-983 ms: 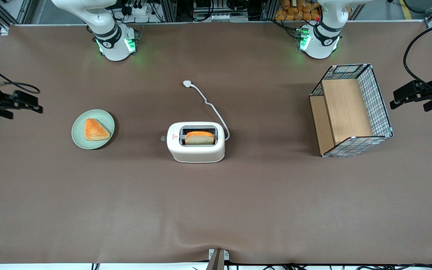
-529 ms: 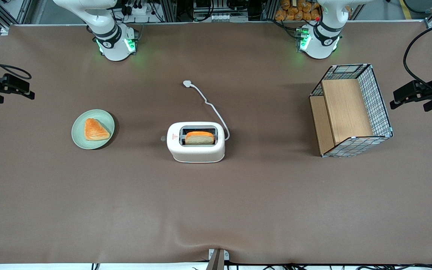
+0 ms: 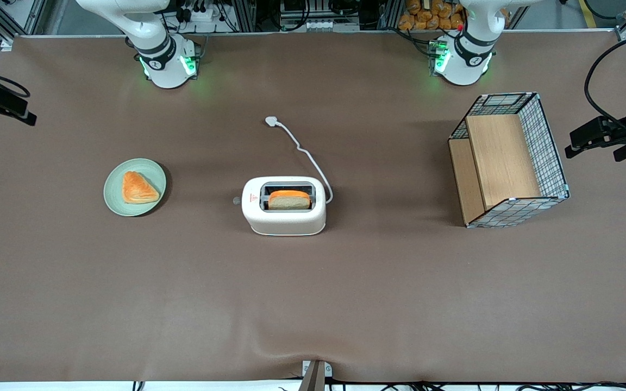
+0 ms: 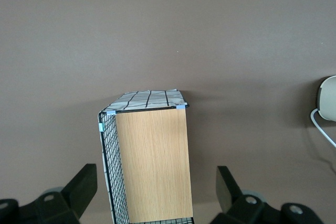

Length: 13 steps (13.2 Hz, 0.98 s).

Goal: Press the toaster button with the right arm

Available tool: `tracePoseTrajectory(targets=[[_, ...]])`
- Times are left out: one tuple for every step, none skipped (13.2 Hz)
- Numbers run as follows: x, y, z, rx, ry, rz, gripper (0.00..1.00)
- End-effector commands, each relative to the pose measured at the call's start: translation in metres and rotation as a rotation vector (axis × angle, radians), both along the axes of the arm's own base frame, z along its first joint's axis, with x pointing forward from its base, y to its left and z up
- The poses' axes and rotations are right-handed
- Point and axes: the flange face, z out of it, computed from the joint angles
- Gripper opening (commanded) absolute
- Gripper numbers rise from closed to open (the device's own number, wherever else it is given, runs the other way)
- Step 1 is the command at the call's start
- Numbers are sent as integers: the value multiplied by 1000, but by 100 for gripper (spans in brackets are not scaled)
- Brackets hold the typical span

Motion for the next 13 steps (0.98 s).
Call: tracePoseTrajectory(targets=[[-2,-4,9,-46,7,-26,100],[-1,-4,9,-47,5,-24,100],[0,-5,10,-49,4,-25,100],[0,-5,13,-49,-3,-26,100],[0,-5,13,-50,-4,-26,100],[1,-4,13,-50,-5,-26,100],[1,-2,14,-51,-10,-22,100],[2,-1,14,-51,-13,-22,100],[2,-1,14,-51,-14,-19,100],[2,-1,13,-49,-13,-17,100],[2,-1,14,-48,-15,-17,100],[2,-1,14,-48,-15,-17,100],[2,-1,14,-48,-13,-17,100]])
